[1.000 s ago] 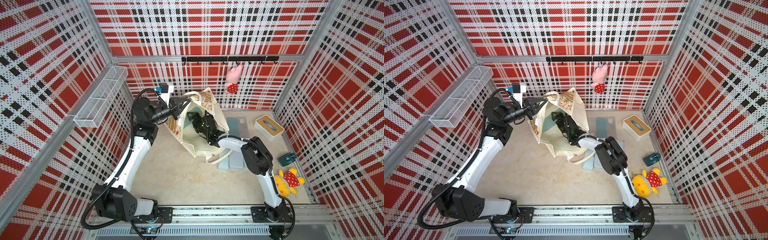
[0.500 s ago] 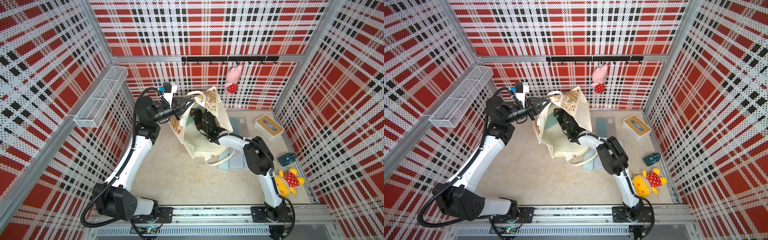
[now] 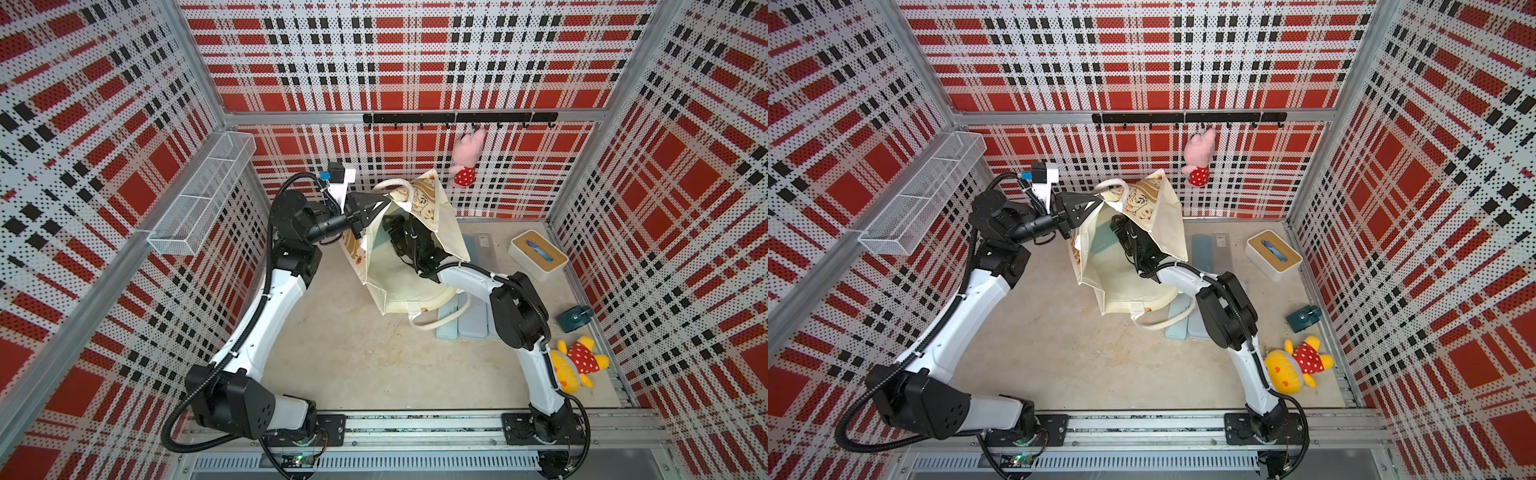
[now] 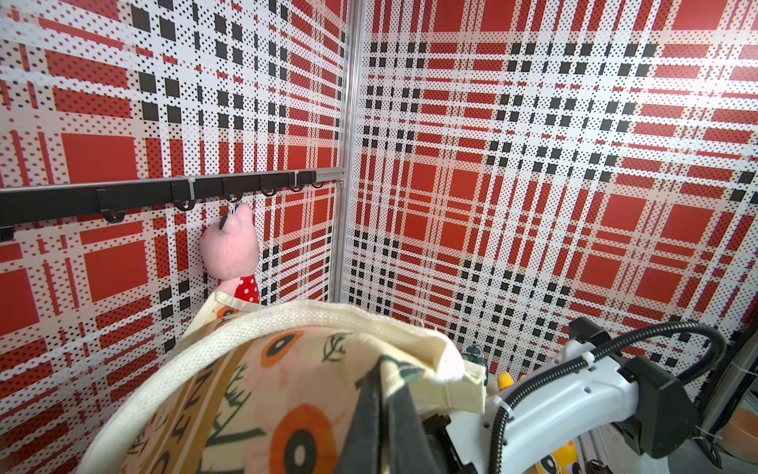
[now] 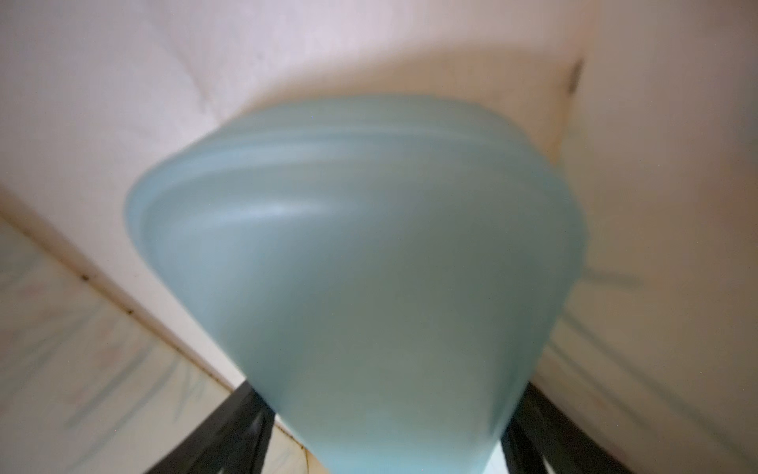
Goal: Take out the pencil case from the canvas bag
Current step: Pick up the pencil case from the canvas bag.
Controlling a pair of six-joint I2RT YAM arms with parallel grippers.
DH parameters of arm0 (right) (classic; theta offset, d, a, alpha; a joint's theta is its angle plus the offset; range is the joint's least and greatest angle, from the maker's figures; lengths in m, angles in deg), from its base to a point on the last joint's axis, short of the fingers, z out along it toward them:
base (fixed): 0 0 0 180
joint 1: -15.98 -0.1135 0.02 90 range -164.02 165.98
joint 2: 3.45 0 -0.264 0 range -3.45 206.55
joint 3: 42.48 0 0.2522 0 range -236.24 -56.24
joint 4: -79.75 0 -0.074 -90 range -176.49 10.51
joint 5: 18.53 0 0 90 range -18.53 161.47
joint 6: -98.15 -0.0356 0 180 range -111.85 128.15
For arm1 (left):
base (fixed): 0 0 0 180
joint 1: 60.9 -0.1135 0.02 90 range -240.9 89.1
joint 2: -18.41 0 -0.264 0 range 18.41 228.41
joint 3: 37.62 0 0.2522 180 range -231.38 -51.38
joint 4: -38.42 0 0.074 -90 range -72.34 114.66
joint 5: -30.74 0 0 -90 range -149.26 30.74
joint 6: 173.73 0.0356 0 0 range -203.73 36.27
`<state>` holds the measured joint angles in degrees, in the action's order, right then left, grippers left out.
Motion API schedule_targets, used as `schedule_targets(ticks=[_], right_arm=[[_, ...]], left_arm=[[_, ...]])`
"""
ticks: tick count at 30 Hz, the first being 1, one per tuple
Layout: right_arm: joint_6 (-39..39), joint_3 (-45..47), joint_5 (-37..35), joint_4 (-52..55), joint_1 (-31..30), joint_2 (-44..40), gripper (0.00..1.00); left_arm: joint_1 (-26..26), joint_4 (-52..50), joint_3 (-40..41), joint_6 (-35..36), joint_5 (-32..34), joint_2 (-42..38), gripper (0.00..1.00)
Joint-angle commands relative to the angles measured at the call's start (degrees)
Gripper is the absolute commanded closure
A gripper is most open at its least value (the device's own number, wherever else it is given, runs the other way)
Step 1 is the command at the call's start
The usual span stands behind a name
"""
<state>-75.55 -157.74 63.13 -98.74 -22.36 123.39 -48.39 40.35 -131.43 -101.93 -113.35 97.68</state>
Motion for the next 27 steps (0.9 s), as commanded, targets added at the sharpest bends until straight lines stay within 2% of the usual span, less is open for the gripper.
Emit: schedule_targets(ticks=[1,8,12,17,21,25,27], right_arm=[[-0.9,0.61,-1.23,5.61,1.78,0.75,0.21],[-0.44,1.15,-0.29,4.87,1.84,0.6,0.28],[3.25,0.94,0.26,4.83,1.83,-0.32,0.32],[14.61,1.64,-1.12,3.97,0.94,-3.98,0.36],[24.85,-1.18,-6.43,10.48,-1.49,-6.18,0.39],[33.38,-0.66,-9.97,11.36,-4.02,-8.52,0.41],[40.48,0.94,-10.29,9.0,-5.09,-9.94,0.44]], left_arm=[[0.99,8.49,-4.93,-1.01,-3.91,-2.58,1.0],[0.96,8.49,-4.83,-0.96,-3.81,-2.74,1.0],[0.63,8.3,-4.6,-0.96,-2.39,-2.95,1.0],[-1.47,3.81,-4.31,1.53,4.67,-3.38,1.0],[-1.42,-7.0,-6.47,8.42,14.63,-2.83,1.0],[-2.04,-9.27,-6.96,10.51,17.58,-1.97,1.0],[-2.22,-9.18,-6.85,10.37,17.79,-1.58,1.0]])
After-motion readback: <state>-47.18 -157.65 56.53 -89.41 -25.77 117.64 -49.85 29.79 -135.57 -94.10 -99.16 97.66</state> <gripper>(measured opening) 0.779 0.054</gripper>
